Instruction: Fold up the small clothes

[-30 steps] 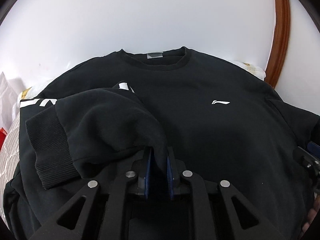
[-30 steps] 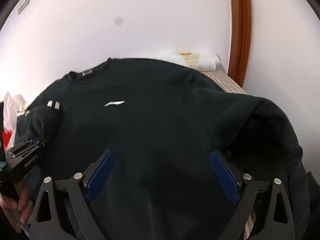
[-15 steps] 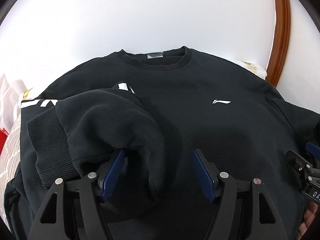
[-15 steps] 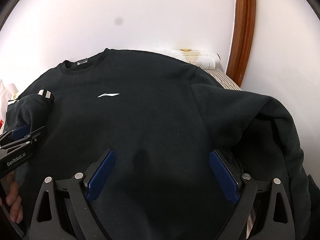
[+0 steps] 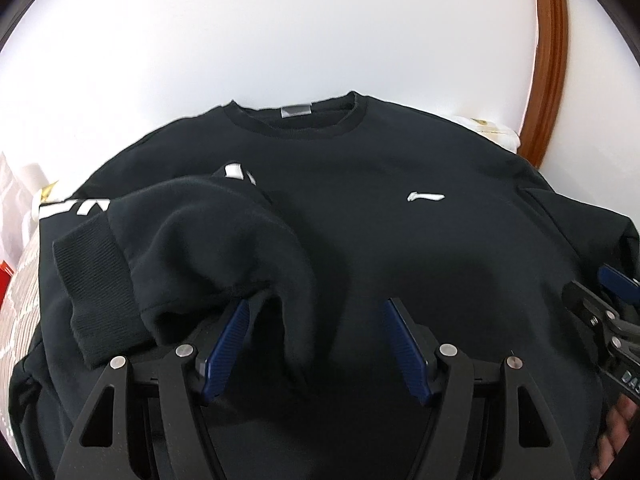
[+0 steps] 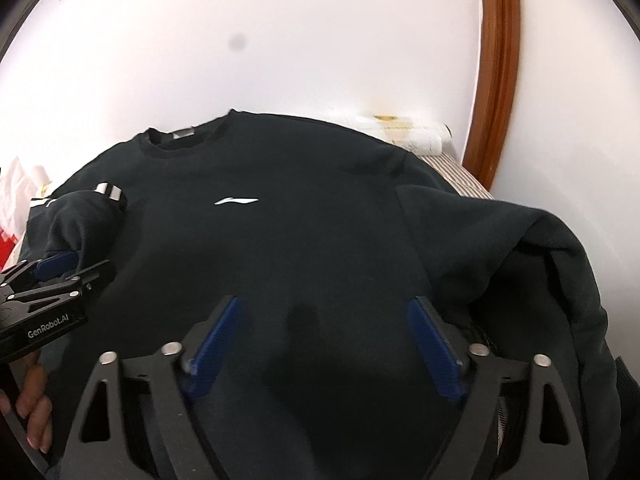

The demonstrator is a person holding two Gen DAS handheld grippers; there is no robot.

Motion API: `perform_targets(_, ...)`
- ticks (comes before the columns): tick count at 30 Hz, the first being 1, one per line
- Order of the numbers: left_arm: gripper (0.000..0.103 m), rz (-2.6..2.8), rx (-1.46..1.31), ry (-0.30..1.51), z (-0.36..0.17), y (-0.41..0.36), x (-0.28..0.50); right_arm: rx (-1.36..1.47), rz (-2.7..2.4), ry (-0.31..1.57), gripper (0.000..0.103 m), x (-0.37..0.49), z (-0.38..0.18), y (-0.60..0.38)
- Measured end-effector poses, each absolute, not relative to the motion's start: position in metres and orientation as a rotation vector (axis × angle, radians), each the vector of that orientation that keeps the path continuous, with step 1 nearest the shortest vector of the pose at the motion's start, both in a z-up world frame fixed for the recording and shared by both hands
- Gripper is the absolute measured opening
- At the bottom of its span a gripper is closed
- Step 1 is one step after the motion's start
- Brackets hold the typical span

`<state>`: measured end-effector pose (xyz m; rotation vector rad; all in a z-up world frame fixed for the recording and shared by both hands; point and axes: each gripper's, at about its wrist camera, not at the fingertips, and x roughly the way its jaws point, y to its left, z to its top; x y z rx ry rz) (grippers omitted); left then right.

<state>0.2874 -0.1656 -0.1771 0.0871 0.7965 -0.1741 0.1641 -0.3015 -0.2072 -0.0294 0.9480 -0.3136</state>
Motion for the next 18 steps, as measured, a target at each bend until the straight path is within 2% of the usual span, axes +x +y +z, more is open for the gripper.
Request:
perform_targets(3, 0.068, -0.168, 0.049, 0.801, -0.169, -0.153, 0.278, -0.034, -0.304, 0.940, 0.075, 0.164, -0.206, -0.299)
perform_targets(6, 0.076, -0.152, 0.000, 0.783, -0.155, -0.130, 0.265, -0.036, -0.303, 0.926, 0.070, 0.162, -0.204, -0.297)
perform_targets(9, 0.076, -0.108, 0.003, 0.760, -0.141, -0.100, 0.252, -0.045, -0.299, 0.912, 0.064, 0.162, -0.202, -0.294)
perform_targets(11, 0.077, -0.059, 0.010, 0.741, -0.132, -0.073, 0.245, -0.034, -0.282, 0.912, 0.055, 0.163, -0.201, -0.291)
perform_targets(13, 0.082, -0.007, 0.005, 0.732, -0.125, -0.041, 0.241, -0.018, -0.255, 0.933, 0.051, 0.166, -0.199, -0.286)
perform_targets(18, 0.083, 0.122, -0.042, 0.735, -0.127, 0.032, 0.239, -0.067, -0.162, 0.974, 0.050, 0.185, -0.189, -0.237)
